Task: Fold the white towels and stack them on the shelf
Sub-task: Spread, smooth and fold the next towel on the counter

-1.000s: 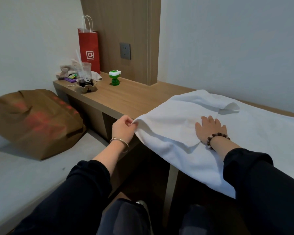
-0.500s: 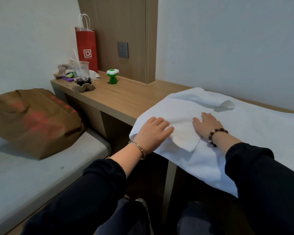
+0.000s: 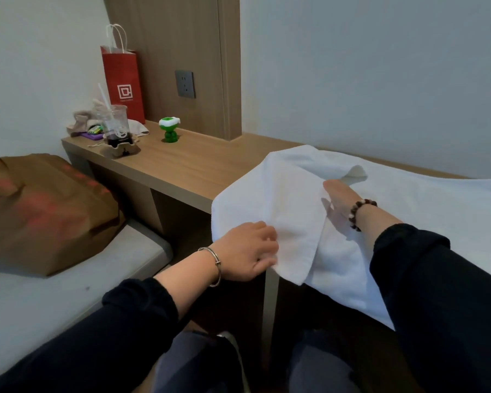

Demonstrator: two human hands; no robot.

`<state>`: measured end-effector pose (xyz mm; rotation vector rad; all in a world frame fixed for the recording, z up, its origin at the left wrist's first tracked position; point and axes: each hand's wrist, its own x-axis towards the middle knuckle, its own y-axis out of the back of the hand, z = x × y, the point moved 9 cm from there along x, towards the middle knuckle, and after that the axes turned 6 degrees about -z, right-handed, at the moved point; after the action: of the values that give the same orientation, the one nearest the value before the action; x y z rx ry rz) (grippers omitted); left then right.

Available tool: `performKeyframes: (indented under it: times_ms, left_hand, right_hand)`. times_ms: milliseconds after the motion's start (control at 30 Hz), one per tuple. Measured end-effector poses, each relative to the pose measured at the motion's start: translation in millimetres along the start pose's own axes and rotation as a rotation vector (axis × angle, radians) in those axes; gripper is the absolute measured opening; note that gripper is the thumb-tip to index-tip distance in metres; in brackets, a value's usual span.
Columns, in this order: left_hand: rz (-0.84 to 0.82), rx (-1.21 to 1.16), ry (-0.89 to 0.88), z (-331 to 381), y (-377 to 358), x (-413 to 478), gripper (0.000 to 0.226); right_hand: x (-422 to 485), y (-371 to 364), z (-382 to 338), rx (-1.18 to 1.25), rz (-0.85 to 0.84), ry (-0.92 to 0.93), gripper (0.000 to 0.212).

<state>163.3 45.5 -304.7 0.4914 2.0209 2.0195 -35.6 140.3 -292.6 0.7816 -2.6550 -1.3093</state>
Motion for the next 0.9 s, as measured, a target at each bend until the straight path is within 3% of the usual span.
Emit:
performKeyframes:
  times_ms: [67,167,267,433,533,567,633,700,733,833,900]
  left_hand:
    - [0.18,-0.195,0.061,-3.0,19.3,4.7,0.034]
    - [0.379,-0.29,0.27,-20.2,38.1,21.7,0.027]
    - [0.295,-0.271,0.523,-44.3,34.6,53.9,0.034]
    - [0.126,-0.339,0.814,-88.2,14.2,89.6,0.036]
    - [0.015,-0.278,0.845,-96.2,-3.3,103.5,0.052]
    - [-0.025,-0.225,0.82,-94.5,-9.3,108.5,0.056]
    - [-0.066,-0.097,0.717,-86.4,-18.0,118.6,0.061]
    - [-0.061,-0.038,0.627,-81.1,-22.0,126.9,0.061]
    - [-0.066,-0.03,0.605,-80.8,-23.1,129.5,0.061]
    - [-0.106,0.006,0.587,-81.7,-25.6,133.4,0.06]
    - [-0.108,0.036,0.581,-81.2,-26.0,134.7,0.061]
  right_hand:
    - [-1.3,0.2,0.7,-0.02,0.022,0.001,0.035]
    - [-7.2,-0.7,4.9,-0.153,0.014,0.011,0.016]
    - [-6.8,0.6,7.0,-0.365,-0.054,0.002,0.036]
    - [-7.1,10.2,-4.1,-0.427,-0.07,0.063,0.029]
    - [-9.2,17.7,-6.5,-0.252,-0.119,0.085,0.026]
    - [-7.7,26.8,-8.6,-0.138,-0.091,0.106,0.025]
    - [-1.4,69.6,-9.3,0.054,0.201,0.155,0.024]
    - [4.5,113.2,8.4,0.056,0.511,0.077,0.026]
    - [11.5,121.8,19.2,0.004,0.526,-0.015,0.027]
    - [37.9,99.5,52.9,-0.222,0.135,-0.329,0.046]
    - [48.4,84.5,60.1,-0.43,-0.096,-0.396,0.049]
